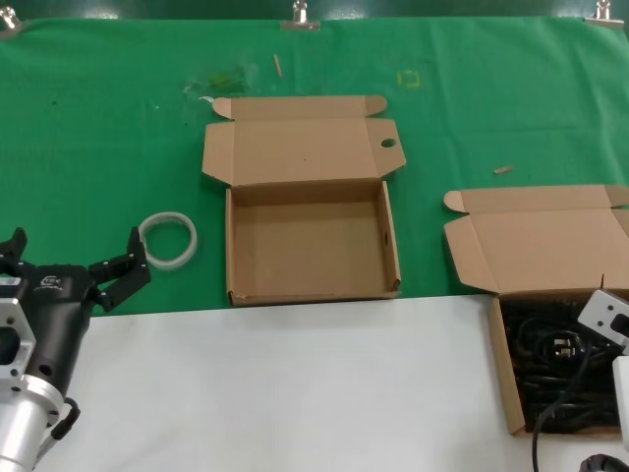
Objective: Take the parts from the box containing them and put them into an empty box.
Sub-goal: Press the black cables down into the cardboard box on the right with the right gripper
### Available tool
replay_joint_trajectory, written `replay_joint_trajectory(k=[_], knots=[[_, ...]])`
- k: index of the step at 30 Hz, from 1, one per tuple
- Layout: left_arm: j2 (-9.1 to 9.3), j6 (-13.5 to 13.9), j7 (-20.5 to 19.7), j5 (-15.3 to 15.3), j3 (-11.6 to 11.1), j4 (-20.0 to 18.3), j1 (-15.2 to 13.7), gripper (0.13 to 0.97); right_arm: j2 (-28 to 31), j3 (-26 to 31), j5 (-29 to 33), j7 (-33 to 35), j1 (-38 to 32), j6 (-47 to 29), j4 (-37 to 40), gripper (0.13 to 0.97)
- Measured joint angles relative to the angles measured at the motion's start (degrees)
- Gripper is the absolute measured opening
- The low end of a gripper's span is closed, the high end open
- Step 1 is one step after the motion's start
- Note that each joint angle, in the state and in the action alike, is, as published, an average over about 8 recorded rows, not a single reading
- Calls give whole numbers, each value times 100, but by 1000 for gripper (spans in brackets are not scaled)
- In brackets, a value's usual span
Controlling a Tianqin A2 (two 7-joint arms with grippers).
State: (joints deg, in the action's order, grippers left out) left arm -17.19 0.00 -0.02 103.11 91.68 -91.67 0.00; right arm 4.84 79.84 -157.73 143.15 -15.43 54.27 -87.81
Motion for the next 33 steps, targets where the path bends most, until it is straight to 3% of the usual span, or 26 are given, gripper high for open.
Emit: replay_joint_trajectory(k=[24,33], knots=[[0,0,1,1,0,0,0,966,52,156,0,-419,-52,-95,255,931],[0,0,1,1,0,0,0,966,56,231,0,-586,-19,-37,199,831]])
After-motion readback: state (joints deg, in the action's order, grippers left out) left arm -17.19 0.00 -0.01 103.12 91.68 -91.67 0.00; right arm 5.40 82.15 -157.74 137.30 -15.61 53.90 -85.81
